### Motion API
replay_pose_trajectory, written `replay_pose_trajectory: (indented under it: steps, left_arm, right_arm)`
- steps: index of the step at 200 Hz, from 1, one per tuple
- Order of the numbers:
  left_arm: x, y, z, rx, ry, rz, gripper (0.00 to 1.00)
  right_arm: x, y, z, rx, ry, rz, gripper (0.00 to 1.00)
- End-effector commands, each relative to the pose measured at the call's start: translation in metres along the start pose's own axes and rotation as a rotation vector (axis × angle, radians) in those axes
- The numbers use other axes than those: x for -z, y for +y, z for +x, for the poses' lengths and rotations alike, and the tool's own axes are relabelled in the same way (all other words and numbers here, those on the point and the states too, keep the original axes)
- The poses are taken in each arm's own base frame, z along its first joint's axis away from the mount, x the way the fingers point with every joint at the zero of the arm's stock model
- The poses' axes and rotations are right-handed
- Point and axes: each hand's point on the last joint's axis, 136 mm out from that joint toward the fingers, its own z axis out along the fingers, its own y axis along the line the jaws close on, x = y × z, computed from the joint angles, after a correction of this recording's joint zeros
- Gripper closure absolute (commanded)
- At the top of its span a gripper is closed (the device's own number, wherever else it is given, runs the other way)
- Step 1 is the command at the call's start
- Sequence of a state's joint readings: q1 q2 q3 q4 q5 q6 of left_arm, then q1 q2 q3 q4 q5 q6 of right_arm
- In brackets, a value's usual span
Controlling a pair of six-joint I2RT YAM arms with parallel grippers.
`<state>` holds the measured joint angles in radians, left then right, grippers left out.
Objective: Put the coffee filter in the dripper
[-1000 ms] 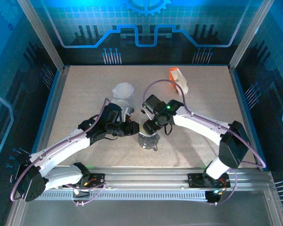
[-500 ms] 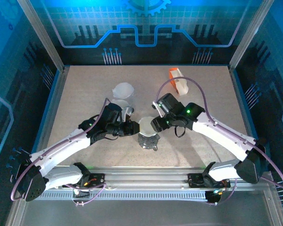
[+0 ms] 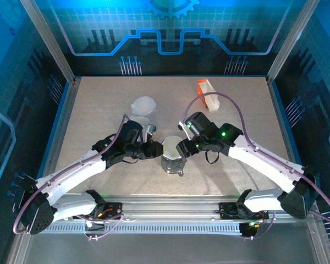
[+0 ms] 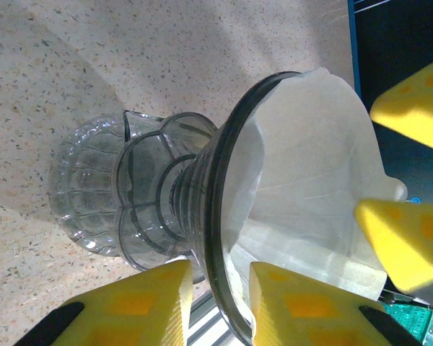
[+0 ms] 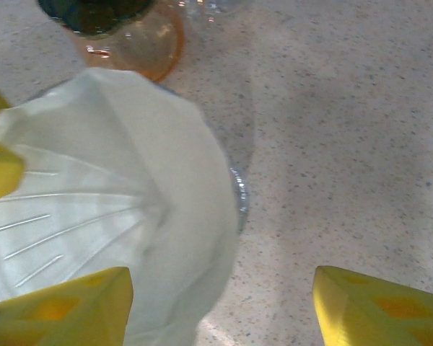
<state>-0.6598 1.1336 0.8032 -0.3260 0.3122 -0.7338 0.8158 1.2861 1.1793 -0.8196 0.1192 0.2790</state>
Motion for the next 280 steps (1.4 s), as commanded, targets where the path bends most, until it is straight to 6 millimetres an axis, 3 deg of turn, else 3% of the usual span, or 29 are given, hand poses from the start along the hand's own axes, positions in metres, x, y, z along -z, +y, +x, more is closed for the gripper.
replay_pose_trajectory:
  steps: [1,56,93,132,217,280]
  left_arm:
    - [-0.004,0.000,0.006,0.008,0.027,0.005,0.71]
    - [-0.005,0.001,0.006,0.009,0.026,0.001,0.71]
    - [-0.004,0.001,0.006,0.007,0.025,-0.001,0.71]
    - [-0.002,-0.001,0.004,0.004,0.015,0.003,0.65]
    - [0.009,-0.012,-0.004,-0.019,-0.038,0.038,0.50]
    - [0.035,-0.029,-0.015,-0.069,-0.119,0.059,0.37]
  right_arm:
    - [0.005,0.018,0.003,0.045,-0.018,-0.058,0.32]
    - [0.002,0.020,0.017,0.068,0.010,-0.042,0.34]
    - [0.020,0.010,-0.001,0.056,-0.082,0.011,0.33]
    - [0.047,-0.013,-0.020,-0.016,-0.233,0.085,0.32]
    - [0.045,-0.023,-0.018,-0.072,-0.242,0.110,0.31]
    - [0.058,-0.030,-0.021,-0.094,-0.294,0.139,0.29]
